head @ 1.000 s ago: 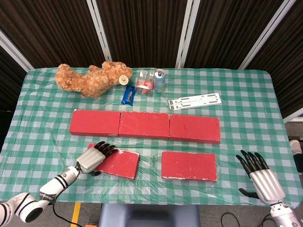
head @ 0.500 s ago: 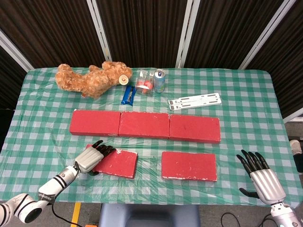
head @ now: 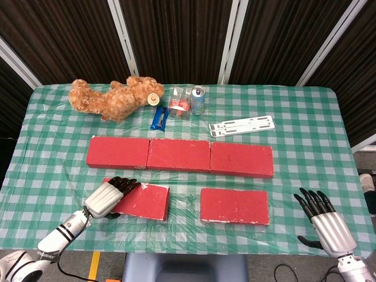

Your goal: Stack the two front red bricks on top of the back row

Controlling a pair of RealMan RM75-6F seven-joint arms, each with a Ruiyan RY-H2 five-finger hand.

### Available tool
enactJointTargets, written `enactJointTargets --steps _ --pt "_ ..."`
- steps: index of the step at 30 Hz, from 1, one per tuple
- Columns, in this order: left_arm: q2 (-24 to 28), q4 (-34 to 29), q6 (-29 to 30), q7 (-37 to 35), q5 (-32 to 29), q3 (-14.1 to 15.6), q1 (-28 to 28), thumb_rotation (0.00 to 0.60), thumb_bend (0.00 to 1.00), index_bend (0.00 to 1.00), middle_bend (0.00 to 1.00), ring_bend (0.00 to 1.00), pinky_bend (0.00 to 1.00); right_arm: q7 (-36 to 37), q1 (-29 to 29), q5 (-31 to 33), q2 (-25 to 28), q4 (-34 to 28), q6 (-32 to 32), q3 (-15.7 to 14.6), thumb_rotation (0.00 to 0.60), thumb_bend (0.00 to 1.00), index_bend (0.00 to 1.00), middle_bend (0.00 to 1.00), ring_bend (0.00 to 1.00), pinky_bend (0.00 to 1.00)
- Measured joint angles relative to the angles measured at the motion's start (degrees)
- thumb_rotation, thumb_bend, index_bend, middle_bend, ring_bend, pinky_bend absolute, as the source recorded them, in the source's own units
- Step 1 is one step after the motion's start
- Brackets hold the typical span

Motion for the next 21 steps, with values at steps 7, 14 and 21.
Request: enactJointTargets --steps 7,14,21 --pt "2.57 -3.41 0.88 3.0 -3.8 -4.16 -0.7 0.6 0.27 0.0 0.73 0.51 0.37 1.14 0.3 -0.03 0.42 0.07 -0.13 0.13 0.6 0.21 0.0 0.0 0.0 0.0" --pt "0.66 -1.88 -4.31 10.25 -13.27 -10.21 -6.16 0.6 0.27 0.0 0.73 0.51 0.38 2.36 0.48 1.17 0.93 0.06 -0.07 0.82 0.6 0.21 0.0 0.0 0.0 0.0" --pt "-4.36 6.92 -13.22 15.42 -26.31 -14.72 -14.57 0.6 0.27 0.0 0.72 0.51 0.37 1.89 0.73 3.83 0.73 0.07 -0.81 2.04 0.6 0.21 0.0 0.0 0.0 0.0"
